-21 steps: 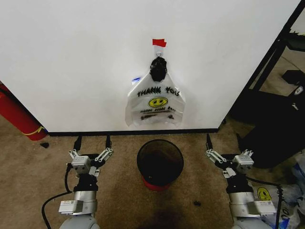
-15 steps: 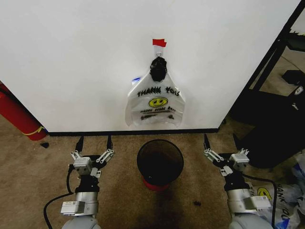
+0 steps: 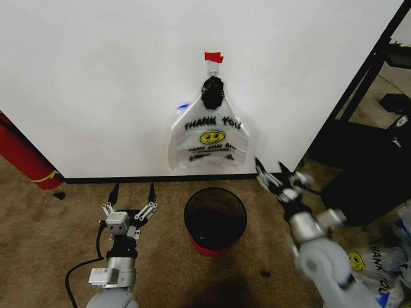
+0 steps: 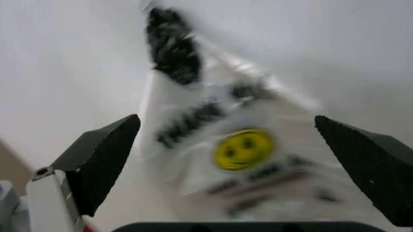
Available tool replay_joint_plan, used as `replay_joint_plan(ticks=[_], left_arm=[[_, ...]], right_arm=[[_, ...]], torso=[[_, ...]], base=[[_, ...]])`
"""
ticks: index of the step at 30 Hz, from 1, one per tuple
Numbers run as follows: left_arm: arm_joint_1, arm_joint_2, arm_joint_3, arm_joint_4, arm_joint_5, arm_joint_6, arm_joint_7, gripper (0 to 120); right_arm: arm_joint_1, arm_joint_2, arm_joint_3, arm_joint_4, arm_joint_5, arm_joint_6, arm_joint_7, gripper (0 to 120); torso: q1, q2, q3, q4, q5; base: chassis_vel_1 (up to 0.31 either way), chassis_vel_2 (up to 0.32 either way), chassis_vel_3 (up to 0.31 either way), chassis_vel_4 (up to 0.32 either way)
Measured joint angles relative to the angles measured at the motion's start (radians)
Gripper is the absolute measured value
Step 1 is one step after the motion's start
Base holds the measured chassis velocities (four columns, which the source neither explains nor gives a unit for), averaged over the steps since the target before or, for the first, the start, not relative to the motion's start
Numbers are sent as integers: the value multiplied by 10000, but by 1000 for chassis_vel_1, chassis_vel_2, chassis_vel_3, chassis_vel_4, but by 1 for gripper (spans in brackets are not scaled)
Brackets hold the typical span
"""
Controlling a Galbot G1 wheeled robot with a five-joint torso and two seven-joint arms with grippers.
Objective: Pick up the garbage bag from the wall and place it over the trash bin.
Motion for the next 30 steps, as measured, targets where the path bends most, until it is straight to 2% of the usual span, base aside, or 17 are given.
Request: replay_joint_plan(ticks=[2,12,15,18,21,30], left_arm=[[29,-43,-41,46,45,-19,0,98],[93,-257,-62,102,199,-50,-8,98],[171,-478,-79,121,330,-145,-30,98],[236,-461,-138,136,345,-265,-58,98],[207,-443,-191,159,345,-300,-82,98],[192,-307,-248,120,292,-336,-148,97]], right_arm=[[1130,130,-584,-771,584,-276,-127,100],[3249,597,-1489,-2293,1069,-538,-285,100],[4490,1017,-1810,-3322,1156,-545,-296,99],[5093,1325,-1983,-4019,1209,-573,-321,98],[5350,1524,-2025,-4411,1198,-573,-343,98],[5781,1949,-1978,-4969,1179,-661,-161,87]], torso=[[0,-1,0,-4,0],[1,0,0,-6,-3],[1,-1,0,-5,-2],[1,-1,0,-7,-2],[1,-1,0,-7,-2],[-1,1,-1,-7,-1]], base=[[0,0,0,0],[0,0,0,0],[0,0,0,0],[0,0,0,0],[0,0,0,0],[0,0,0,0]])
